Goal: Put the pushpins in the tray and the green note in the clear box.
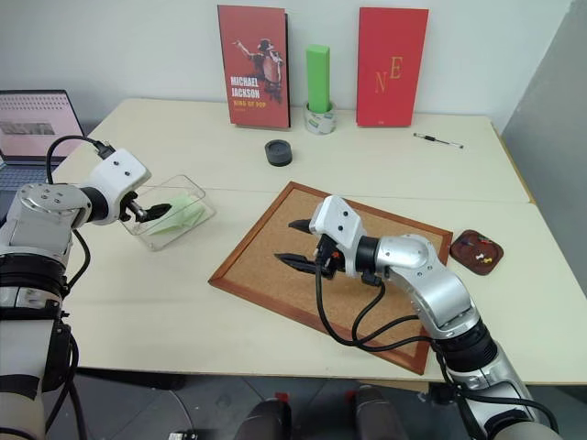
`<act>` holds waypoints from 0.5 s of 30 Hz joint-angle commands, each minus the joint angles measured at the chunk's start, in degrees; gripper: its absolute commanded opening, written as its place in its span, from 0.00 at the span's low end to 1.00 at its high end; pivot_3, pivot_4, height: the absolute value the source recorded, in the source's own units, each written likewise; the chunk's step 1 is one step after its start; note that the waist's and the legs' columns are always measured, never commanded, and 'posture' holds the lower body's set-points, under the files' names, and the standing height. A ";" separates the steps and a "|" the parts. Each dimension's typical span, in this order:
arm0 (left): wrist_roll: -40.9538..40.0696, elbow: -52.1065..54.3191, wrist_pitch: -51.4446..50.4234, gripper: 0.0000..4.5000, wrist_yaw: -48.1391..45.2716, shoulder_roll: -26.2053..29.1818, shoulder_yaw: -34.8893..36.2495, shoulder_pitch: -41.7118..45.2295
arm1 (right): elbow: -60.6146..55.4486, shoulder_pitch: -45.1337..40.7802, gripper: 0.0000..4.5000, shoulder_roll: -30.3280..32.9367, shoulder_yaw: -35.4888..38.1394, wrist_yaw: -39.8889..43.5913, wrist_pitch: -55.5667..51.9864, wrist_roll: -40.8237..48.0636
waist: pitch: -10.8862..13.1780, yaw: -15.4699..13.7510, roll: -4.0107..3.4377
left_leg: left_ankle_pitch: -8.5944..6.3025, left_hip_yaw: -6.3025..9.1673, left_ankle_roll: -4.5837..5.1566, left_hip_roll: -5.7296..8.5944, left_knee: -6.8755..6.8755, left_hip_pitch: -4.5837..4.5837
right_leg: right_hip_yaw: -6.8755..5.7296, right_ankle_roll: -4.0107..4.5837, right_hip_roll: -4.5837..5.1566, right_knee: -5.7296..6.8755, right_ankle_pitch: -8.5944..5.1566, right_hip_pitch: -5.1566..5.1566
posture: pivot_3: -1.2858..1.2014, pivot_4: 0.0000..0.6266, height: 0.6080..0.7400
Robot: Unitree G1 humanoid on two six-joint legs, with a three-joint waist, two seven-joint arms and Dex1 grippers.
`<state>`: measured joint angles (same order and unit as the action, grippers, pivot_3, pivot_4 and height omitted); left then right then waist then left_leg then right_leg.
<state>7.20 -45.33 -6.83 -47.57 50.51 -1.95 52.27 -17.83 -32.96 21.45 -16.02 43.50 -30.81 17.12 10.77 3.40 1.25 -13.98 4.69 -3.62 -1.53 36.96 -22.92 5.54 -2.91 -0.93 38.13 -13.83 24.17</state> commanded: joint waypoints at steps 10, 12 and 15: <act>-19.18 34.48 -11.33 0.88 -6.31 -13.41 3.72 -9.19 | -14.24 17.64 0.66 0.79 13.22 -8.56 2.88 2.84 | -0.02 -0.65 0.03 | 0.00 -0.02 -0.01 0.05 0.04 0.02 | 0.04 0.00 0.10 0.00 0.00 -0.10 | 0.52 0.24 1.00; -20.51 38.23 -13.04 0.88 -6.16 -16.77 2.28 -11.67 | -15.92 21.84 0.66 -0.22 14.54 -11.64 2.95 2.44 | -0.02 -0.71 0.03 | 0.00 -0.01 -0.01 0.05 0.01 0.03 | 0.03 0.00 0.09 0.00 0.00 -0.09 | 0.52 0.24 1.00; -21.69 41.47 -13.41 0.88 -6.21 -20.45 0.23 -15.67 | -17.34 26.44 0.66 -1.14 14.80 -14.65 4.58 0.73 | -0.02 -0.04 0.03 | 0.00 -0.05 -0.01 0.03 0.07 0.08 | 0.11 0.01 0.03 0.08 0.01 -0.07 | 0.52 0.24 1.00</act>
<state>-12.83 -7.68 -19.90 -53.61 30.79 -1.55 37.46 -31.75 -7.50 20.72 -2.35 30.86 -28.96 18.89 10.75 3.36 1.28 -13.98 4.60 -3.63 -1.51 37.02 -22.76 5.70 -2.90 -0.90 38.27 -13.81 24.08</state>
